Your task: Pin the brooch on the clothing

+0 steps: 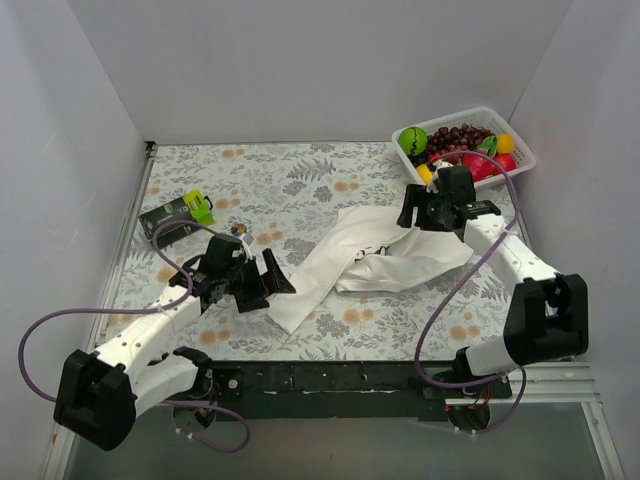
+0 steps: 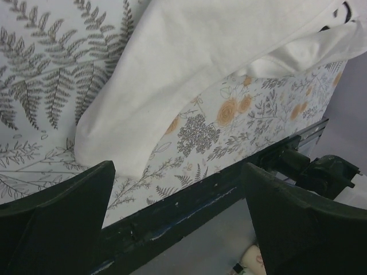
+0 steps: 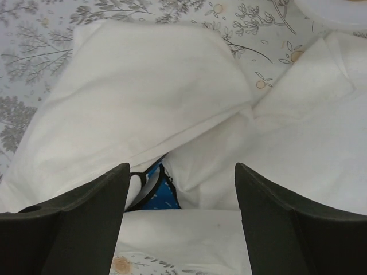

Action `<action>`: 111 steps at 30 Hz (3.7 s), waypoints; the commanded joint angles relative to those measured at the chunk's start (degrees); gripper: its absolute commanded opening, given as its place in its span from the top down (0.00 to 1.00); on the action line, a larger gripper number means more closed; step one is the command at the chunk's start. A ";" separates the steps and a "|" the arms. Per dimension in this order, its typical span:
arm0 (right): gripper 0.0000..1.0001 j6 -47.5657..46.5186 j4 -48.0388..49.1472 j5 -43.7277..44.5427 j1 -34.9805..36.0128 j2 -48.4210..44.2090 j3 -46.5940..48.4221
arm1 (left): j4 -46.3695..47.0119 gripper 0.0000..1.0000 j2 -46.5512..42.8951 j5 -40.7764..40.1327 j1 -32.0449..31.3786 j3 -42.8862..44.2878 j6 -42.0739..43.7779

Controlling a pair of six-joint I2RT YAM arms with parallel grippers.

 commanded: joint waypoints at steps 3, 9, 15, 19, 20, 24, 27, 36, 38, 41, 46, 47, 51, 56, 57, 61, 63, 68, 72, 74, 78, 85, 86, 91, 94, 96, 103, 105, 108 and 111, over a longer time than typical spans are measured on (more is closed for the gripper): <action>0.21 0.42 4.84 0.62 -3.52 9.60 2.56 | -4.01 0.08 -7.66 1.86 -1.89 -7.81 -9.14; 0.30 0.07 6.07 2.91 -4.13 17.52 6.61 | -2.96 0.10 -10.83 1.34 -2.25 -12.38 -12.57; 0.31 0.51 7.13 4.40 -4.13 20.25 8.63 | -1.02 0.14 -10.48 0.99 -2.51 -14.05 -13.71; 0.31 0.68 8.71 5.81 -4.13 20.07 8.99 | 1.26 0.17 -10.31 0.81 -2.69 -15.37 -14.77; 0.32 0.51 9.32 5.72 -4.13 20.51 9.07 | 2.13 0.17 -9.87 0.55 -2.77 -15.55 -14.94; 0.65 -0.28 7.74 2.65 -4.22 23.32 11.97 | 3.55 0.18 -8.20 0.02 -3.04 -15.64 -15.03; 0.67 -0.63 7.92 1.50 -4.13 24.55 12.76 | 4.25 0.18 -7.58 0.02 -3.13 -15.81 -15.21; 0.99 -0.63 7.92 -0.69 -4.13 21.75 14.35 | 4.69 0.21 -7.32 -0.51 -4.44 -16.69 -16.17; 0.99 -0.63 7.40 -1.13 -4.13 20.61 14.35 | 5.30 0.22 -6.71 -0.77 -4.97 -17.13 -16.35; 0.99 -0.63 7.66 -0.96 -4.22 19.11 13.21 | 6.79 0.24 -5.48 -1.21 -5.67 -18.27 -16.88; 0.99 -0.99 7.31 0.01 -4.22 18.93 11.89 | 9.26 0.25 -2.93 -1.82 -6.64 -19.50 -17.67; 0.99 -1.07 7.13 0.10 -4.13 19.11 11.80 | 9.61 0.26 -2.58 -2.43 -6.82 -19.59 -17.67; 0.87 -1.34 6.34 0.89 -4.22 20.34 11.18 | 10.32 0.27 -1.26 -3.40 -6.99 -19.33 -17.49; 0.62 -1.60 5.64 2.47 -4.22 22.44 10.75 | 11.28 0.27 -0.11 -3.58 -7.08 -19.50 -17.49; 0.61 -1.51 5.72 2.64 -4.22 22.88 10.74 | 11.37 0.27 0.15 -3.67 -7.08 -19.68 -17.49; 0.58 -1.43 5.37 3.43 -4.22 24.03 10.74 | 11.72 0.27 0.68 -3.93 -7.08 -19.77 -17.49; 0.58 -1.60 5.37 4.31 -4.22 24.20 10.57 | 11.99 0.28 0.86 -4.11 -7.17 -20.03 -17.67; 0.57 -1.78 5.72 7.65 -4.13 23.07 10.04 | 12.07 0.32 1.21 -4.81 -7.17 -20.47 -17.67; 0.55 -2.04 6.08 9.32 -4.13 22.36 9.60 | 12.16 0.34 1.82 -5.16 -7.17 -20.74 -17.67; 0.55 -2.13 5.81 9.59 -4.22 22.97 9.69 | 12.34 0.36 2.09 -5.34 -7.17 -20.91 -17.58; 0.56 -2.39 6.16 8.19 -4.13 24.82 9.78 | 12.69 0.44 2.35 -5.69 -7.17 -21.00 -17.67; 0.99 -2.65 7.57 3.37 -4.13 22.28 9.34 | 12.87 0.44 2.44 -6.48 -7.17 -21.35 -17.76; 0.99 -2.66 7.31 3.09 -4.13 21.75 9.86 | 12.87 0.43 2.70 -6.74 -7.17 -21.53 -17.76; 0.99 -2.04 6.60 -0.16 -4.22 17.36 11.53 | 14.00 0.59 4.28 -7.62 -7.17 -21.97 -17.06; 0.99 -1.43 6.60 -2.18 -4.13 14.98 12.24 | 15.93 0.85 6.56 -7.80 -7.34 -22.49 -17.05; 0.99 -1.08 6.34 -3.85 -4.13 13.14 12.59 | 16.73 1.00 8.40 -8.06 -7.43 -22.50 -17.05; 0.99 -0.99 4.06 -5.61 -4.13 8.83 14.95 | 14.20 1.00 2.64 -10.96 -7.52 -15.76 -14.77; 0.99 -0.99 3.44 -7.10 -4.22 7.42 16.10 | 11.30 1.00 -0.01 -13.93 -7.52 -11.79 -12.67; 0.99 0.15 2.91 -9.73 -4.22 5.23 19.96 | 6.64 1.00 -3.36 -18.50 -7.43 0.32 -8.10; 0.99 2.00 2.56 -12.90 -4.22 2.68 25.76 | 3.56 1.00 -1.53 -21.15 -7.34 16.84 -1.01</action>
